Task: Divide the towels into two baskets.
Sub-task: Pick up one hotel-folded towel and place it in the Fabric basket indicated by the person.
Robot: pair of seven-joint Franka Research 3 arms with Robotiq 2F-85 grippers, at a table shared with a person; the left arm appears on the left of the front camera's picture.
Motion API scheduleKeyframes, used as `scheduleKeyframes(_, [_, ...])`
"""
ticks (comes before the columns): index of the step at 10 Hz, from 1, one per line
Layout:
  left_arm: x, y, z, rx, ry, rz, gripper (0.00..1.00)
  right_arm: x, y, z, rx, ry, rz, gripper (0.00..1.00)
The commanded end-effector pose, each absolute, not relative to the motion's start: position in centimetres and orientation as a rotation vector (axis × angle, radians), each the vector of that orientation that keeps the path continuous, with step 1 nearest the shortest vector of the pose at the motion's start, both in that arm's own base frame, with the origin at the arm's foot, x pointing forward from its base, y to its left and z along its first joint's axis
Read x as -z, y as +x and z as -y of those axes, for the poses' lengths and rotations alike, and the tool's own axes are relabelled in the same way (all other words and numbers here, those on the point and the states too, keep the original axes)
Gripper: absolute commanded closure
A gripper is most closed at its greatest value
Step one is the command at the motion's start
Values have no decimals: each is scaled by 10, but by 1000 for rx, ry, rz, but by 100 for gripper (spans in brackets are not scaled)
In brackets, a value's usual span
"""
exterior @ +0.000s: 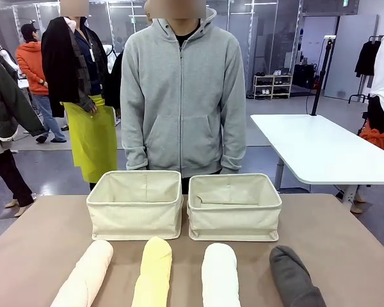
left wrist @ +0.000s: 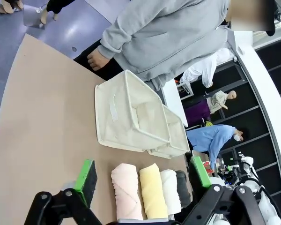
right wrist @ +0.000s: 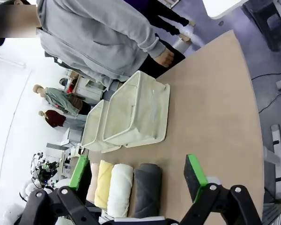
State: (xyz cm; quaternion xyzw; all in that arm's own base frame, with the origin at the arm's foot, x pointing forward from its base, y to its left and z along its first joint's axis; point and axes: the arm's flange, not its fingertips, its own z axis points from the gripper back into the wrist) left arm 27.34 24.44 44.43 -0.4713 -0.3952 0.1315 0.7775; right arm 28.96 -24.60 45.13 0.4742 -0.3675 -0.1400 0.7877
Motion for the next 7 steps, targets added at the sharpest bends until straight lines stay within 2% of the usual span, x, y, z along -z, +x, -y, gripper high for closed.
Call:
scheduleKeyframes(1, [-442,273,-245,-290,-1026,852,0,-447,292,249,313,1031,787,0])
scheduleKeyframes(7, [-442,273,-245,-290,-1026,852,0,-447,292,249,313,1031,787,0])
